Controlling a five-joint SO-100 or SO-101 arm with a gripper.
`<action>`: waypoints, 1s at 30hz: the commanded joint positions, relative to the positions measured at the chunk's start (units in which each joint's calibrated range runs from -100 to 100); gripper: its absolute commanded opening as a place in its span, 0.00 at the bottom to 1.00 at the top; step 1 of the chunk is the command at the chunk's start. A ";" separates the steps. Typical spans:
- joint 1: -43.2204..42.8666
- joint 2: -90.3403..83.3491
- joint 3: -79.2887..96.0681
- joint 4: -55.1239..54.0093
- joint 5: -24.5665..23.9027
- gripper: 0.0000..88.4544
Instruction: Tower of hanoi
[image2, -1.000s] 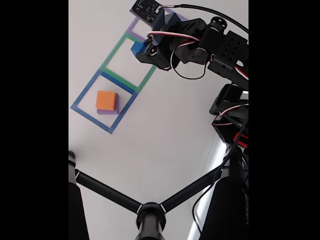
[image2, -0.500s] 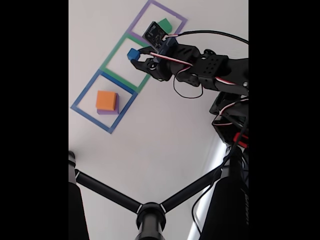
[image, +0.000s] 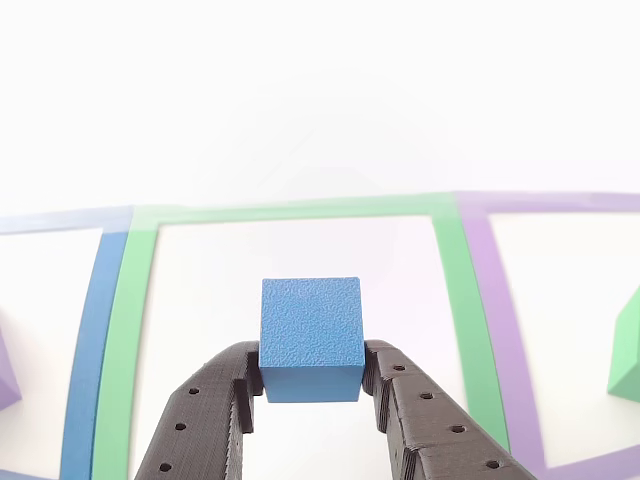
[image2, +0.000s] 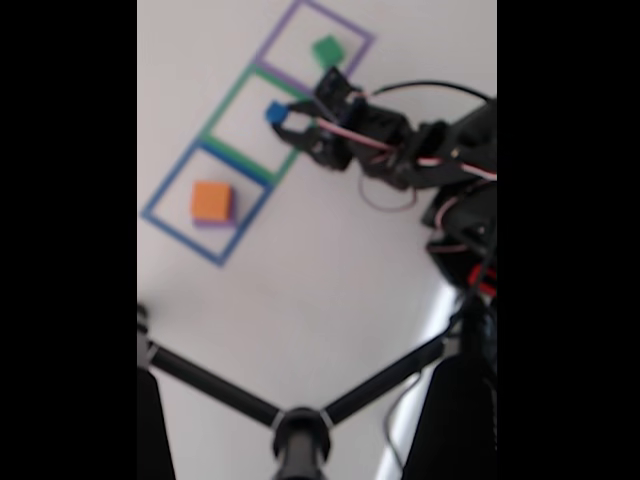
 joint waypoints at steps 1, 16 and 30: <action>0.03 3.60 -1.44 -5.37 0.59 0.05; -1.02 13.85 -5.17 -11.85 0.59 0.05; -0.54 19.10 -7.71 -14.19 0.59 0.11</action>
